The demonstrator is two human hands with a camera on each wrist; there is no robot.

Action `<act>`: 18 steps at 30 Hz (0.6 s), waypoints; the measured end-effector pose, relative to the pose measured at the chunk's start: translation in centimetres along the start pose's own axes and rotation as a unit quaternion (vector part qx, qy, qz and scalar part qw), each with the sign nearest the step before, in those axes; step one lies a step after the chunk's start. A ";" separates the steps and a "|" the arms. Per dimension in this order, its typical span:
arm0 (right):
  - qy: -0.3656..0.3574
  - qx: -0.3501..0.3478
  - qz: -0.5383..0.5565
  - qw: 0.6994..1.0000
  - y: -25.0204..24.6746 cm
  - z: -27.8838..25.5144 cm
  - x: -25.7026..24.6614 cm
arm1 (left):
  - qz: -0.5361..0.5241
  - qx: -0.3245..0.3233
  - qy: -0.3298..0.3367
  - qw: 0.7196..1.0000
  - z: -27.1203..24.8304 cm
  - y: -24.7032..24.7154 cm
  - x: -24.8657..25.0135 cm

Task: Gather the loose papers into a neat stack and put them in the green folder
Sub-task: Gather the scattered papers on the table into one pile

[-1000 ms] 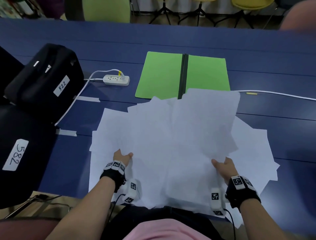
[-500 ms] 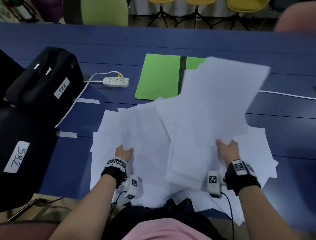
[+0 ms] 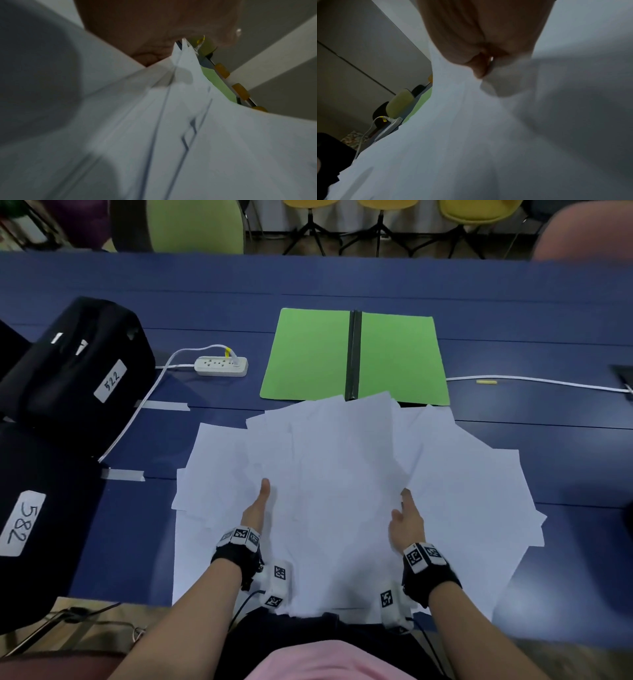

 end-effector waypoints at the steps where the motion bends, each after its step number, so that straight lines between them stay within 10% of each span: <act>1: 0.010 -0.048 -0.018 0.999 0.5 0.0 0.1 | 0.020 0.007 0.008 1.000 -0.1 0.0 0.1; 3: 0.002 -0.093 -0.055 0.994 0.7 0.4 0.2 | 0.082 0.025 0.016 0.996 -0.2 -0.1 0.0; 6: -0.029 0.041 -0.022 0.998 -3.4 1.3 0.2 | 0.154 0.046 0.026 0.987 0.1 0.1 -0.2; 12: 0.205 0.331 -0.054 0.919 -16.0 -1.0 6.3 | 0.159 0.069 0.057 0.983 -1.3 0.7 0.8; 18: 0.248 0.296 0.008 0.923 -17.1 -0.6 7.4 | 0.136 0.079 0.034 0.987 -1.4 0.7 0.4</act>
Point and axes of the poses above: each hand's wrist, its own z-axis towards the middle knuckle, its own y-axis out of the palm, x = y × z, the point moved 6 cm from there along z, towards the middle knuckle, and after that the axes turned 7 degrees about z, right-handed, at the moved point
